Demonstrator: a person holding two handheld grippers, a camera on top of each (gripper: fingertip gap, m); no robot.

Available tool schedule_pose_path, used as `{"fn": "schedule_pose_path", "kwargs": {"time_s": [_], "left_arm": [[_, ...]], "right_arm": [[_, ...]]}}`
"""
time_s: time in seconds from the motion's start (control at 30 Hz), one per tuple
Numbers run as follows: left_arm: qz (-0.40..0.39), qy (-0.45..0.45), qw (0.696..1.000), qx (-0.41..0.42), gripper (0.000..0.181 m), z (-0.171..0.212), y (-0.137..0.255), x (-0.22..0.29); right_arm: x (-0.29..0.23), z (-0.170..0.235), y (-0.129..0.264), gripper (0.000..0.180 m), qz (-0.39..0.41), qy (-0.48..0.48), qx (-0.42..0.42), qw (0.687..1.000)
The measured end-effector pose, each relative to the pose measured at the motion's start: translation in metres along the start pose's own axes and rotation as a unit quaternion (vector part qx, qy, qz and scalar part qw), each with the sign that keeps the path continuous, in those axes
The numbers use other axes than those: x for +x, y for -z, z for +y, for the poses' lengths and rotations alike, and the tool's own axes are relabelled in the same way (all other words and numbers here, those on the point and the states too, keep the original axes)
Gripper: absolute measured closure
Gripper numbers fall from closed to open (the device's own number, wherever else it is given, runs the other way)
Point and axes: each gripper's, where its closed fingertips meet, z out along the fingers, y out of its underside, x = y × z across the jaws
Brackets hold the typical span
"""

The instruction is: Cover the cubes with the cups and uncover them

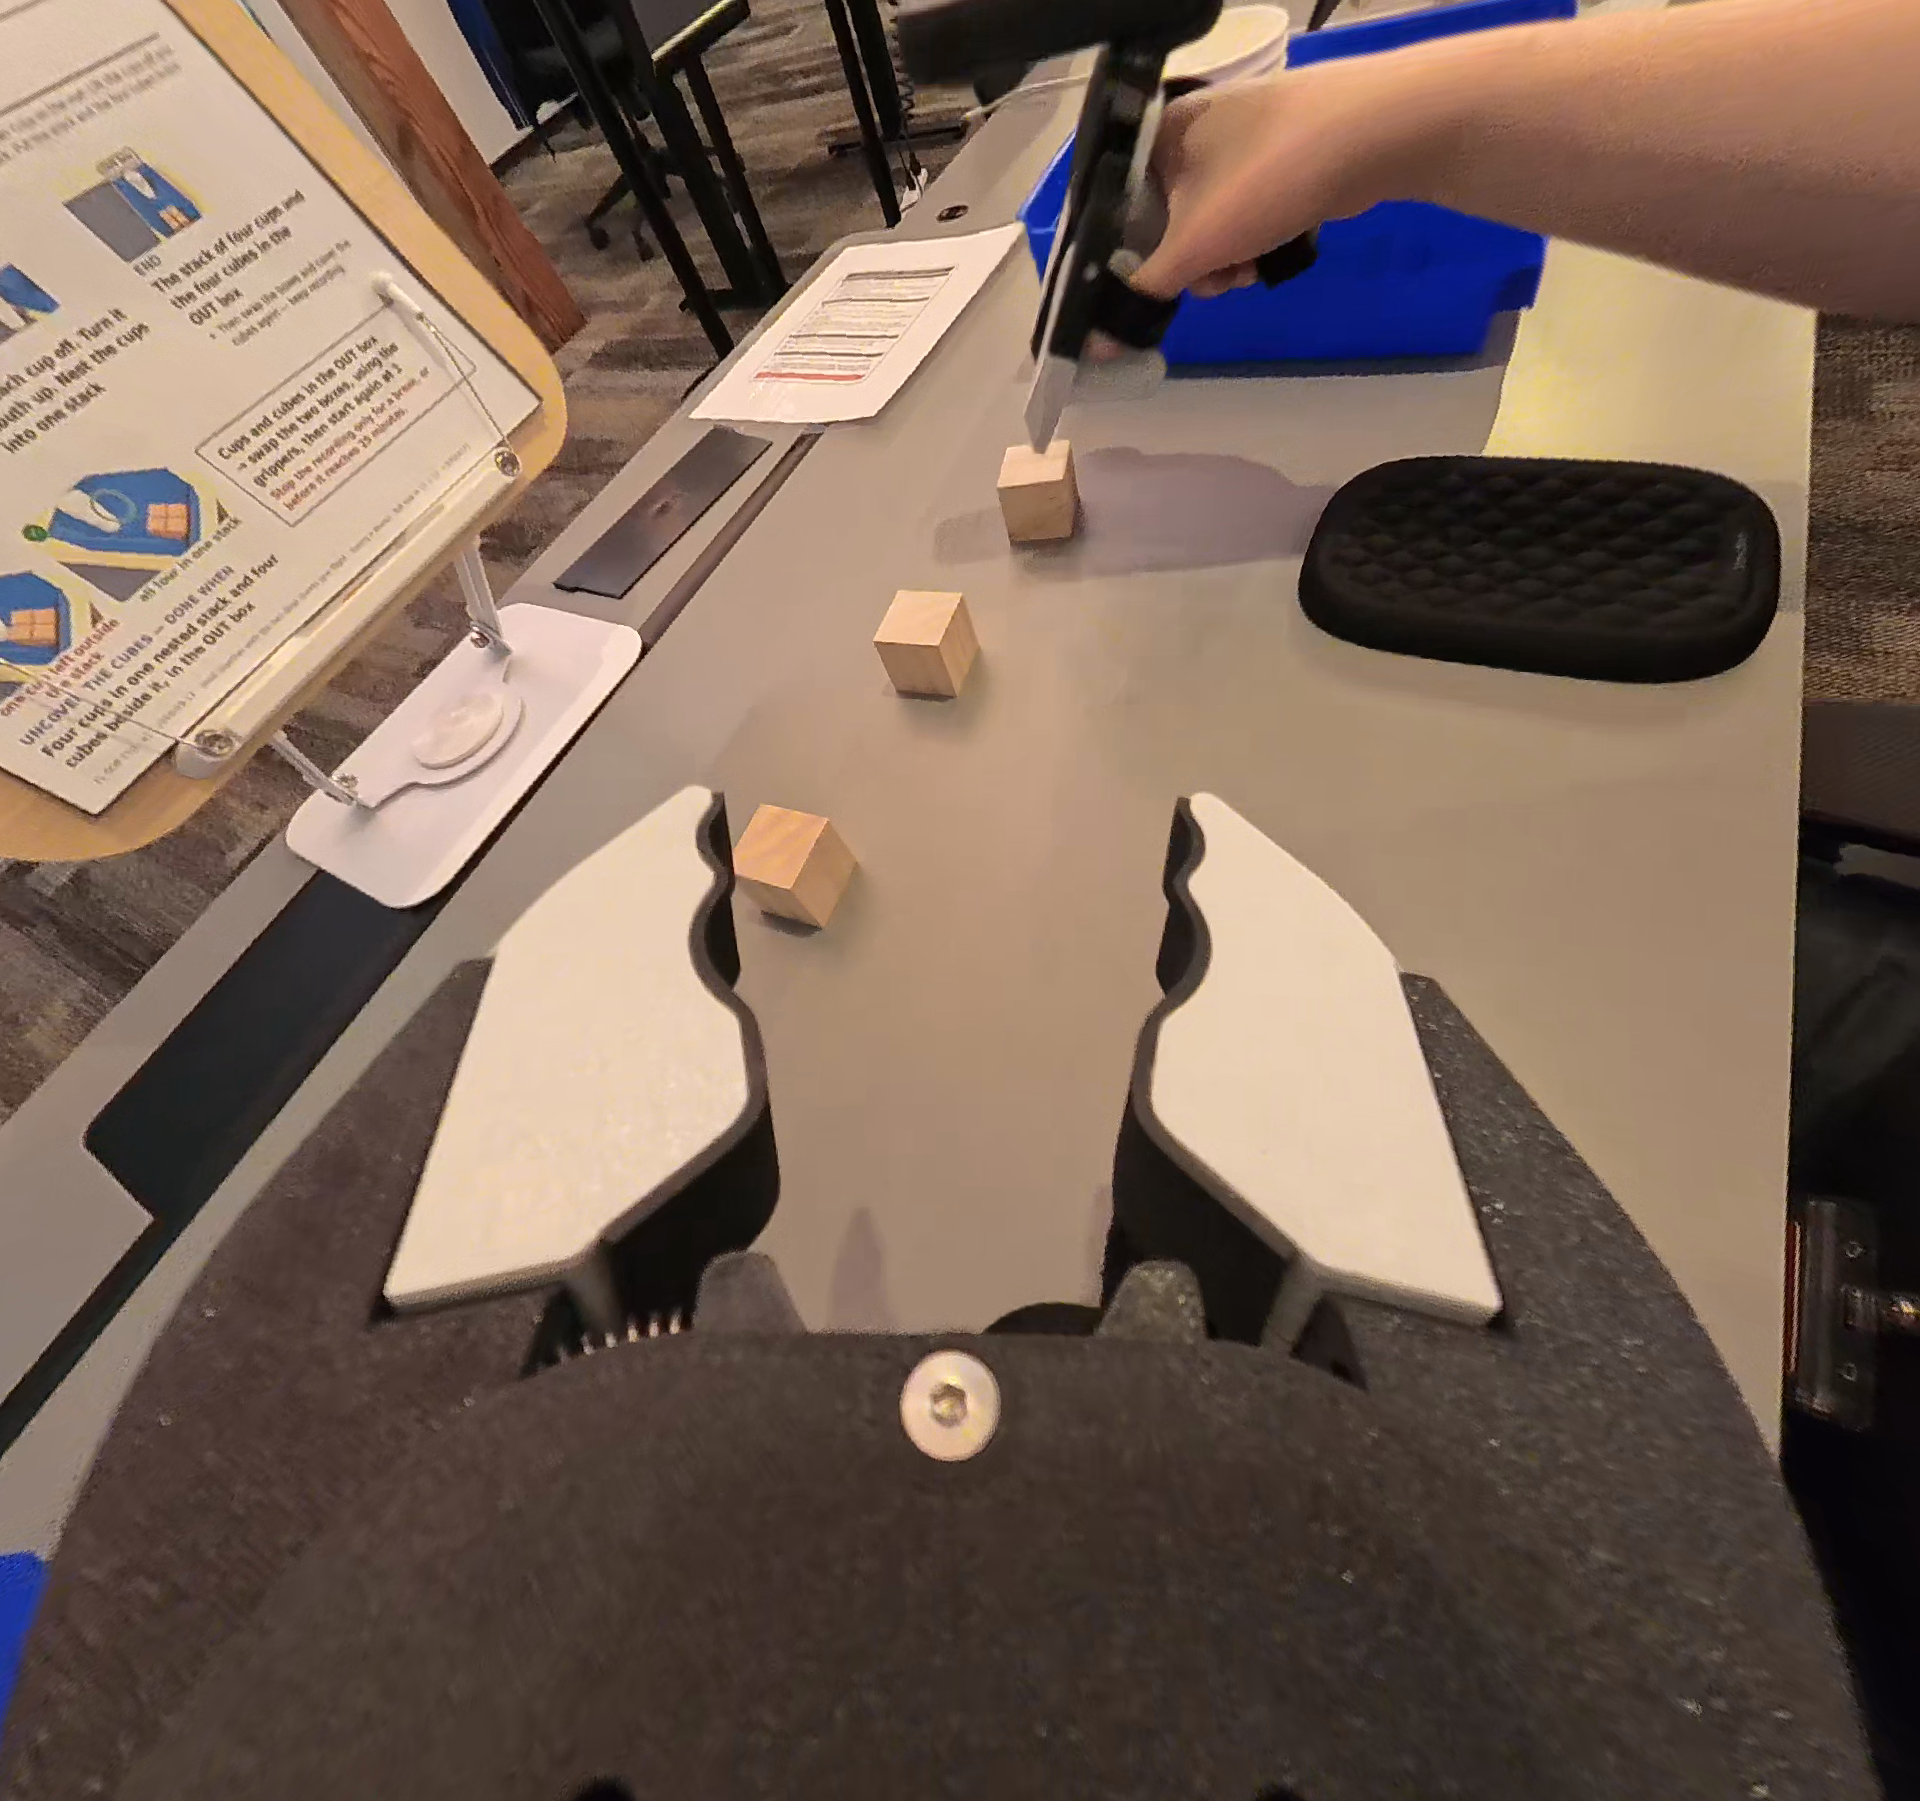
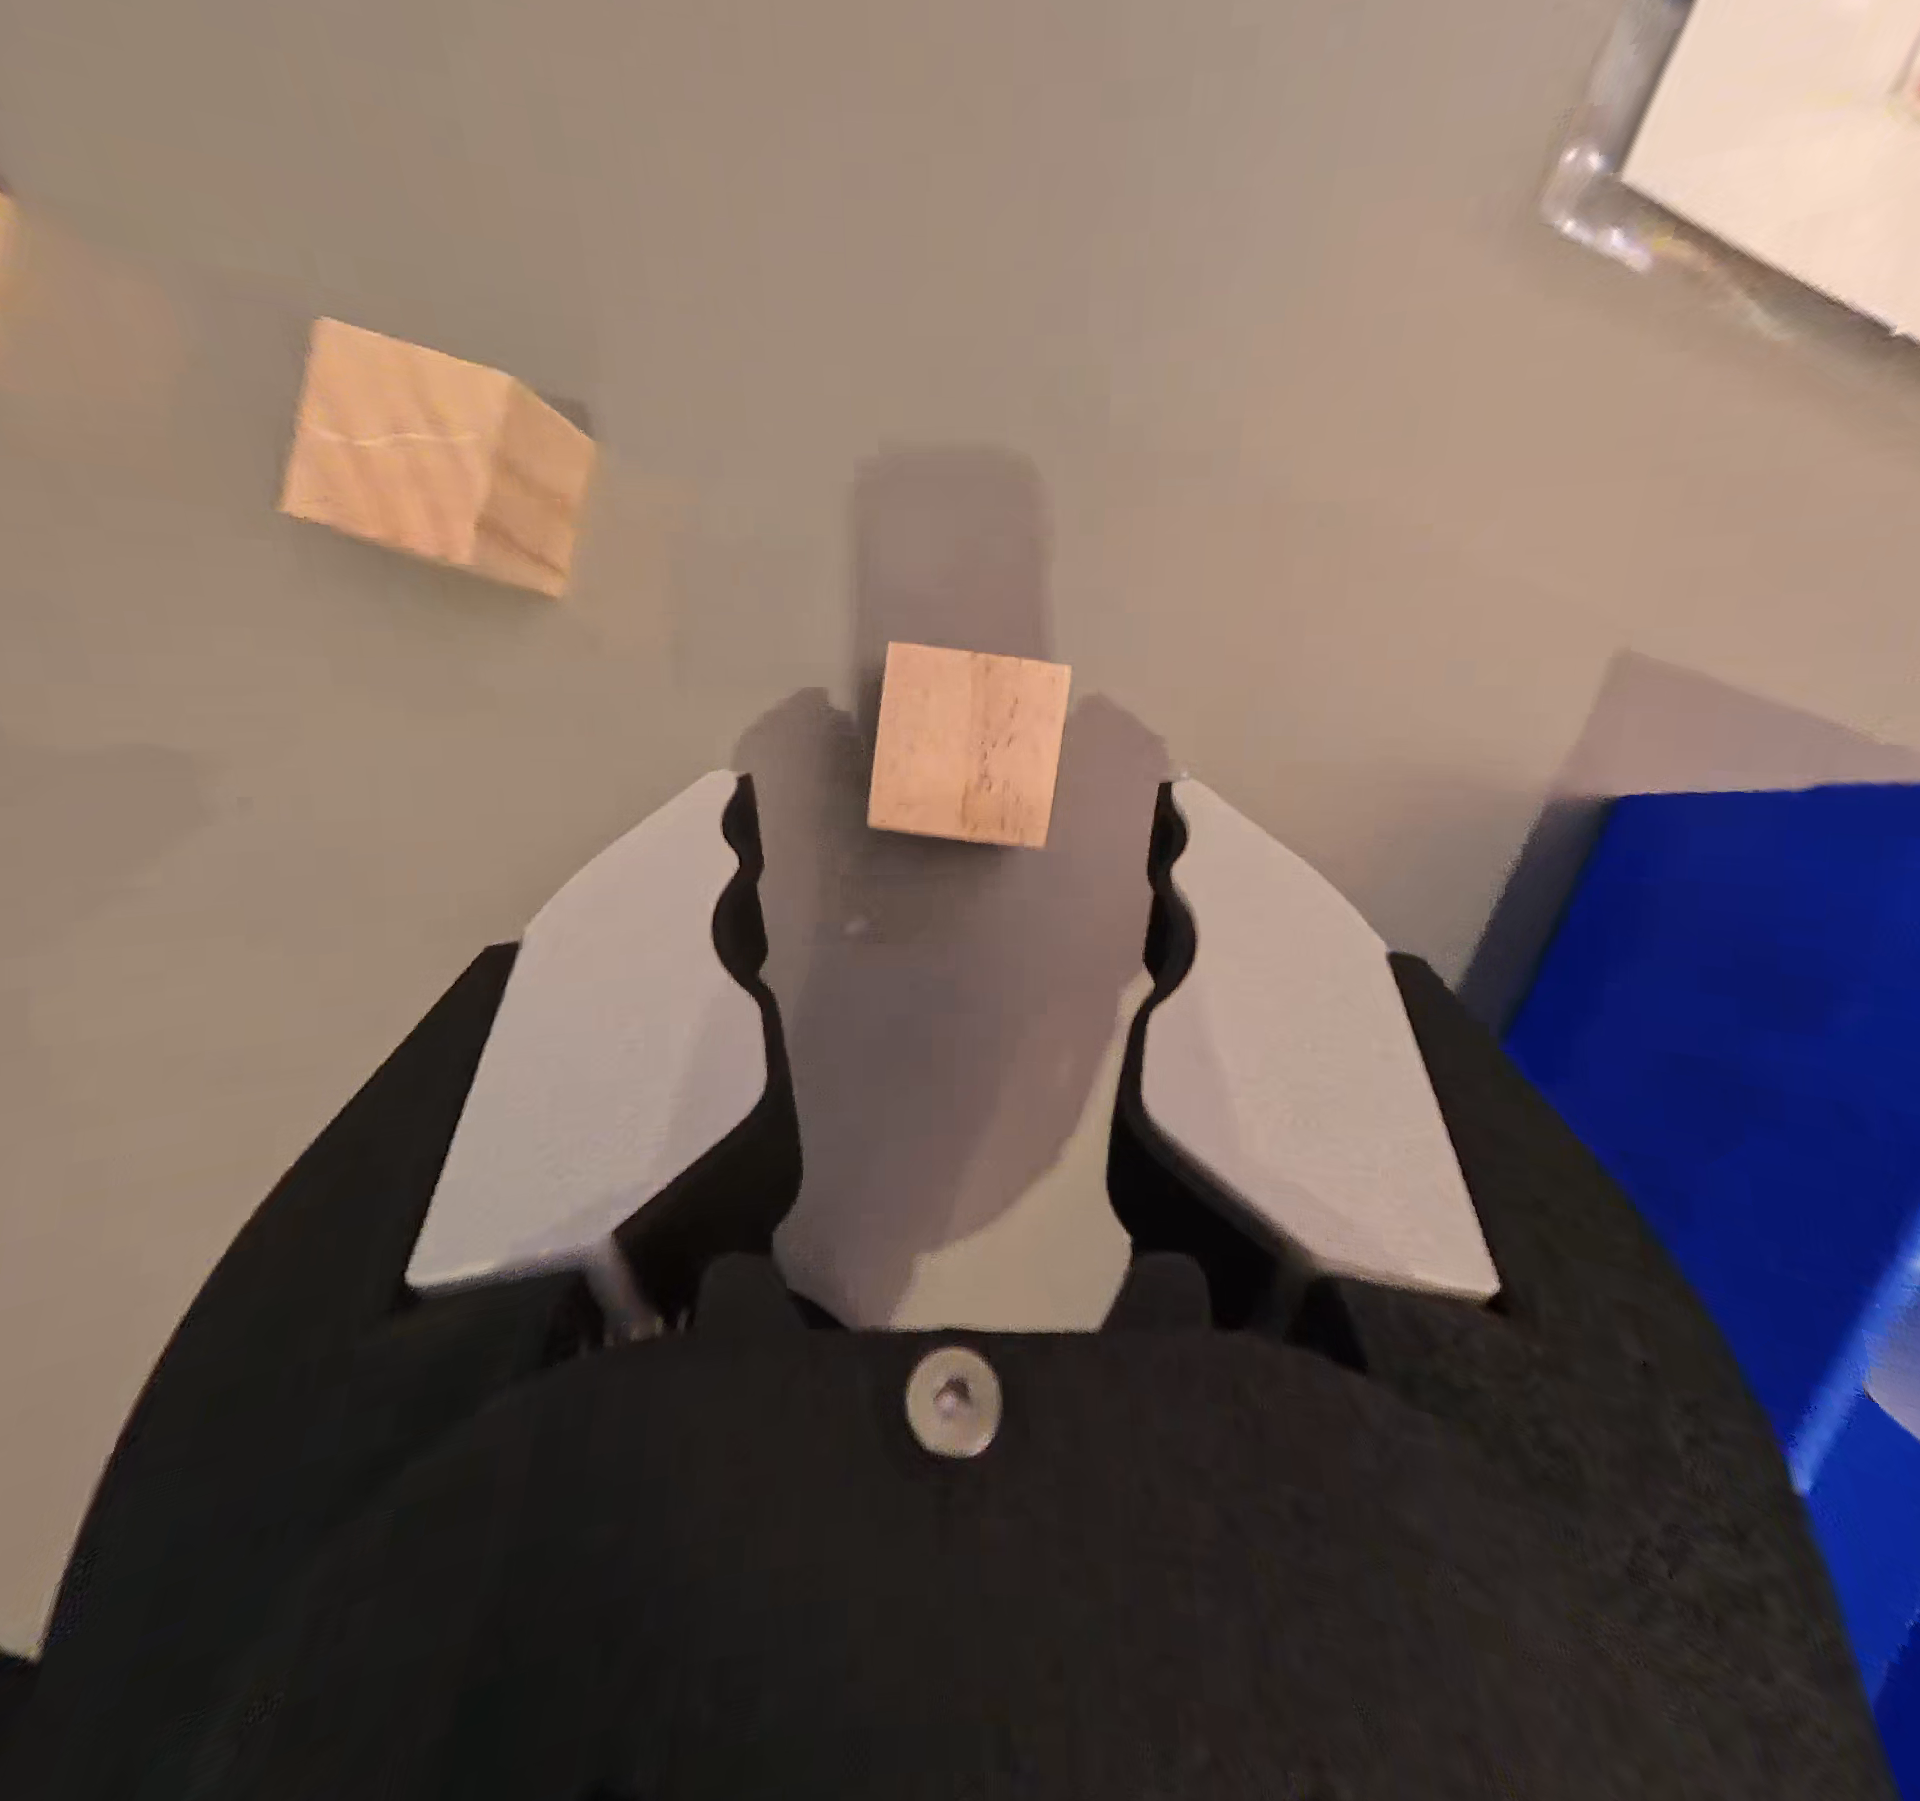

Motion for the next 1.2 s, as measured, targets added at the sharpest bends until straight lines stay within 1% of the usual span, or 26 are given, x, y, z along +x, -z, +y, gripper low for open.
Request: {"fn": "schedule_pose_path", "kwargs": {"time_s": [0.17,0.2,0.23,0.3,0.33,0.47,0.57,0.63,0.73,0.83,0.9,0.97,1.07,1.13,1.2], "left_arm": [[-0.005,0.009,1.000,0.003,0.102,0.002,0.007,-0.007],[-0.004,0.011,1.000,0.006,0.102,0.002,0.009,-0.008],[-0.004,0.013,1.000,0.009,0.102,0.002,0.010,-0.009],[-0.008,0.018,1.000,0.009,0.102,0.005,0.013,-0.013],[-0.011,0.021,1.000,0.009,0.102,0.006,0.015,-0.016],[-0.027,0.042,0.999,0.010,0.102,0.013,0.024,-0.030],[-0.029,0.064,0.997,0.022,0.103,0.016,0.031,-0.036],[-0.028,0.072,0.997,0.029,0.103,0.016,0.035,-0.038],[-0.029,0.085,0.995,0.031,0.103,0.017,0.037,-0.045],[-0.037,0.098,0.994,0.024,0.103,0.019,0.040,-0.052],[-0.043,0.102,0.994,0.024,0.102,0.019,0.044,-0.054],[-0.052,0.102,0.993,0.022,0.102,0.019,0.050,-0.054],[-0.069,0.094,0.993,0.018,0.102,0.022,0.062,-0.054],[-0.069,0.091,0.993,0.023,0.102,0.021,0.069,-0.052],[-0.072,0.088,0.993,0.026,0.103,0.019,0.074,-0.051]], "right_arm": [[0.003,0.010,-0.034,0.113,0.012,-0.014,-0.081,0.997],[0.004,0.011,-0.038,0.117,0.014,-0.012,-0.090,0.996],[0.003,0.013,-0.042,0.125,0.014,-0.011,-0.099,0.995],[0.004,0.019,-0.048,0.129,0.019,-0.014,-0.123,0.992],[0.003,0.020,-0.050,0.134,0.017,-0.013,-0.127,0.992],[0.005,0.019,-0.049,0.135,0.012,-0.015,-0.129,0.991],[0.003,0.016,-0.040,0.135,-0.002,-0.022,-0.108,0.994],[-0.002,0.013,-0.027,0.135,-0.017,-0.022,-0.092,0.995],[-0.008,0.008,0.005,0.135,-0.029,-0.005,-0.064,0.998],[-0.010,0.007,0.049,0.135,-0.035,0.013,-0.031,0.999],[-0.006,0.014,0.083,0.135,-0.037,0.020,-0.015,0.999],[0.006,0.029,0.116,0.134,-0.037,0.017,-0.008,0.999],[0.037,0.065,0.159,0.135,-0.032,-0.003,-0.014,0.999],[0.065,0.094,0.177,0.134,-0.027,-0.035,-0.021,0.999],[0.096,0.127,0.180,0.135,-0.012,-0.068,-0.049,0.996]]}}
